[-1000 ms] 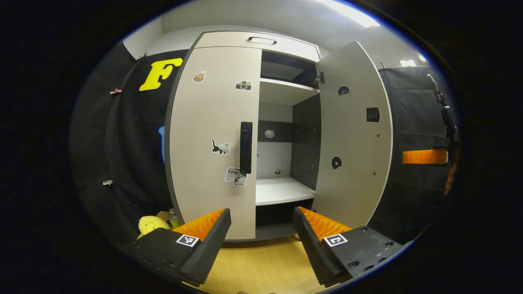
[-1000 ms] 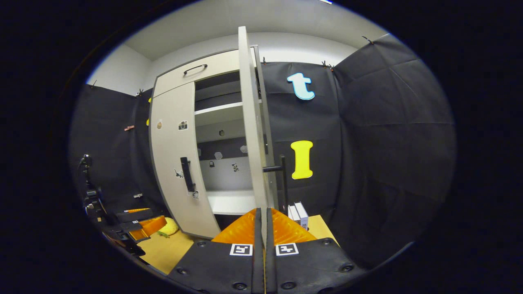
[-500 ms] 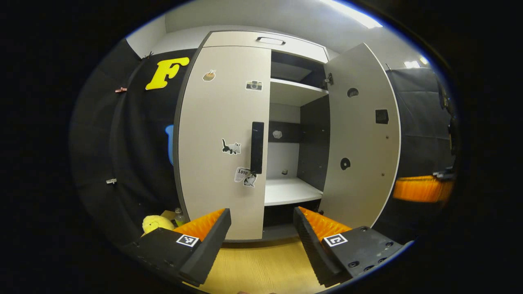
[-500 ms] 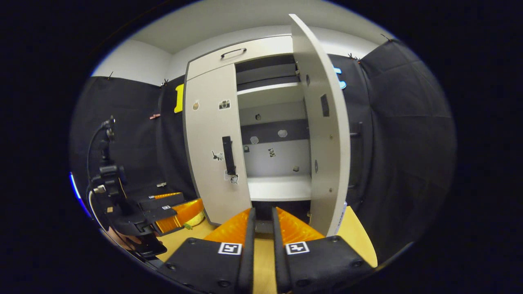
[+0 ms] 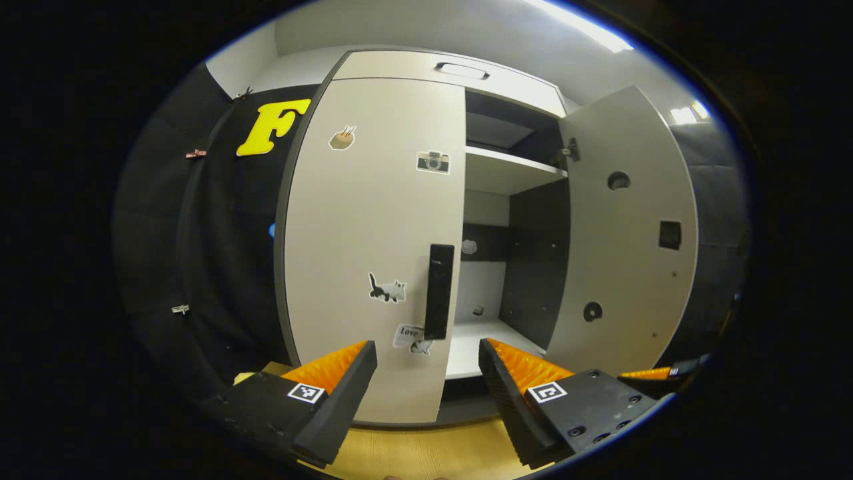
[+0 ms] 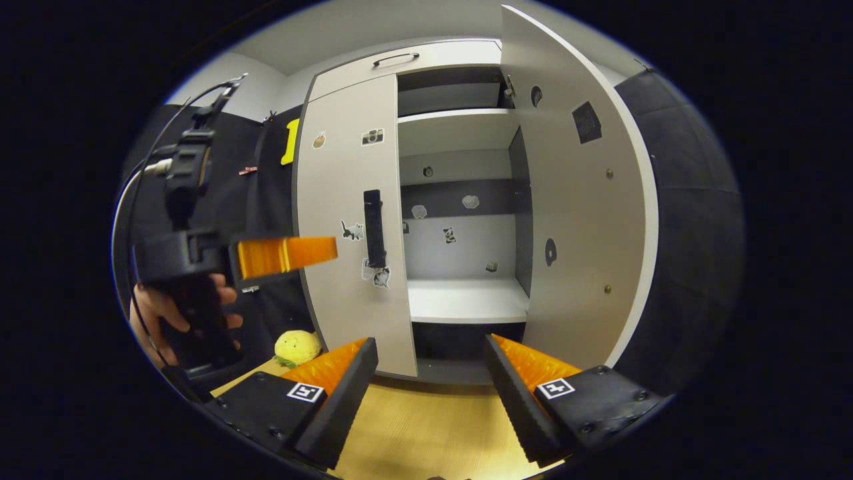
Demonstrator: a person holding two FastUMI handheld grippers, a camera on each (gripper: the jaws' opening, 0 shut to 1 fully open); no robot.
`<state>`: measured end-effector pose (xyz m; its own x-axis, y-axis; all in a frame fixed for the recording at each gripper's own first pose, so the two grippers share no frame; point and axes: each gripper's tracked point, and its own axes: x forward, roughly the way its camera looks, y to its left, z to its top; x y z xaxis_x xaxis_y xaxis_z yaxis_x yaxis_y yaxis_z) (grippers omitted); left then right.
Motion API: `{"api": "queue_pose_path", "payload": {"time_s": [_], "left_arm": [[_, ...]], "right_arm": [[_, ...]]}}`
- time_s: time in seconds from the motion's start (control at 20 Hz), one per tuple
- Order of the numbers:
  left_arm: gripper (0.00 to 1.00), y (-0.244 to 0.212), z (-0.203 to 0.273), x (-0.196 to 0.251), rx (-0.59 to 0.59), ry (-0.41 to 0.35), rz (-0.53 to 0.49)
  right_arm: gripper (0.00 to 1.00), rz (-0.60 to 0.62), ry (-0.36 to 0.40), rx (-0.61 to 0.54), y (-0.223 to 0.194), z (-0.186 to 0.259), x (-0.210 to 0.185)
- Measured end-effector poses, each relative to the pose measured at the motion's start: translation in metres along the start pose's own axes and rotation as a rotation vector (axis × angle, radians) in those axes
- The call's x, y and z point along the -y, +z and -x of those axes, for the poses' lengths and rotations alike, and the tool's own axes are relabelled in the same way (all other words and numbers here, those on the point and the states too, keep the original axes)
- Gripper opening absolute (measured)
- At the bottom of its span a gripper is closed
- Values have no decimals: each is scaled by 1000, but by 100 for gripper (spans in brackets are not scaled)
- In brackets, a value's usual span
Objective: Open the right door of the double-door shoe cabinet with the right hand, and open the left door with the left hand.
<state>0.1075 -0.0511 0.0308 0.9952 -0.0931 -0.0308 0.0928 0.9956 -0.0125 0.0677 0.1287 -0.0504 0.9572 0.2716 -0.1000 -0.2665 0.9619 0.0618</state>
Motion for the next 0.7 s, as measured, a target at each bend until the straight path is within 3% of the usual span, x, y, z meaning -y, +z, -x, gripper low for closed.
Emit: {"api": "queue_pose_path", "payload": {"time_s": [0.25, 0.5, 0.7], "left_arm": [[94, 18, -67, 4, -13, -7, 10], [90, 24, -111, 2, -23, 43, -28], [69, 19, -125, 5, -44, 57, -18]], "right_arm": [[100, 10, 5, -20, -19, -3, 6], [100, 4, 22, -38, -29, -7, 12], [99, 28, 60, -48, -38, -8, 8]]}}
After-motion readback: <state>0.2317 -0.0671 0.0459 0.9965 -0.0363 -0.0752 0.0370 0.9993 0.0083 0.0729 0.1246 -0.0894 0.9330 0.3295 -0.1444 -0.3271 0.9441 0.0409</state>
